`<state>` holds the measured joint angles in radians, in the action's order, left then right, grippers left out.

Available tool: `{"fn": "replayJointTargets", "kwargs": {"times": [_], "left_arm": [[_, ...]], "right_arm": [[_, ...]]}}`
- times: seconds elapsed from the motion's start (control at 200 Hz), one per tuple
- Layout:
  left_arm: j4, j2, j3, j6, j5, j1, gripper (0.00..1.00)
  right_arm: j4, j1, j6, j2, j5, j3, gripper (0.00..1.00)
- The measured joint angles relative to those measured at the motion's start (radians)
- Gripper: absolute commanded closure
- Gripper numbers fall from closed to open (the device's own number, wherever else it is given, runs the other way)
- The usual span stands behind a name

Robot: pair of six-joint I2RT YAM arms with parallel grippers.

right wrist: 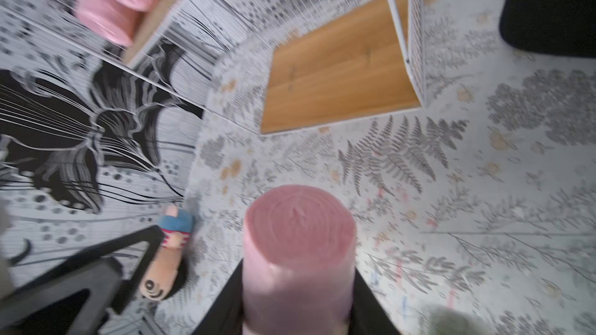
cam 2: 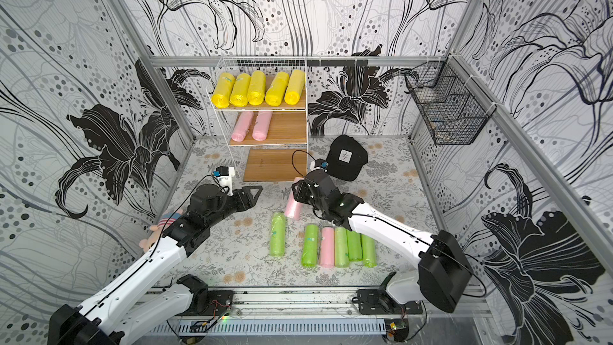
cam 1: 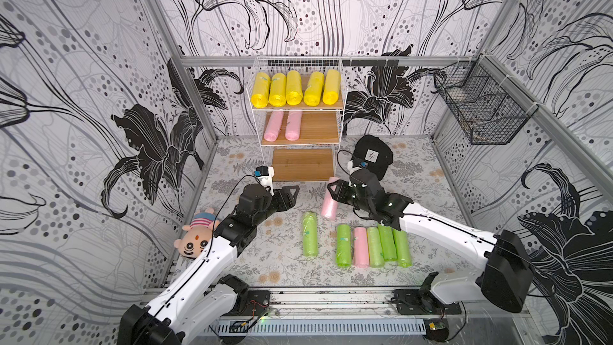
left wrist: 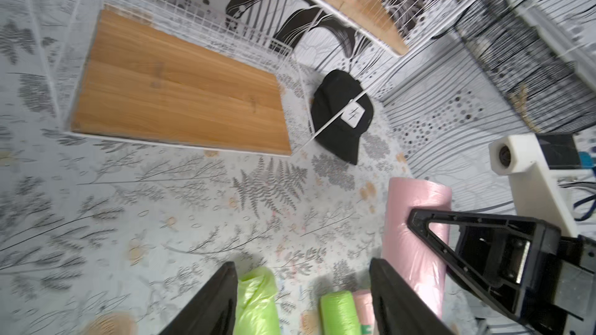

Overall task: Sort the rolls of trash bags by color and place them on the shelf
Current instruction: Pick up the roll of trash bags from the center of the board.

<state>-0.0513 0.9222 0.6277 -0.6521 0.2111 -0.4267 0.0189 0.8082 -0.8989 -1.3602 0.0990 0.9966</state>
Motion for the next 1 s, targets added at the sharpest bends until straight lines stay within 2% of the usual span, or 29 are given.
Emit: {"fn": "replayJointTargets", "kwargs": {"times": [0.225,0.491,0.801,1.001], "left_arm": [[0.298,-0.004,-0.112,-0.235,0.093,-0.005,0.27],[0.632,0.122,-0.146,-0.453,0.158,-0.051,0.24],[0.848,0.214,-0.153,-0.556,0.159,-0.094,0.19],[0.960,0.289,-0.153,-0.604,0.146,-0.123,0.22]], "right_arm": [[-0.204,0.000,-0.071,0.035,0.028,-0.064,0.68],[-0.375,0.000,-0.161,0.035,0.045,-0.066,0.69],[-0.480,0.000,-0.243,0.029,0.071,-0.066,0.70],[-0.532,0.000,-0.290,-0.006,0.074,-0.066,0.70]]}}
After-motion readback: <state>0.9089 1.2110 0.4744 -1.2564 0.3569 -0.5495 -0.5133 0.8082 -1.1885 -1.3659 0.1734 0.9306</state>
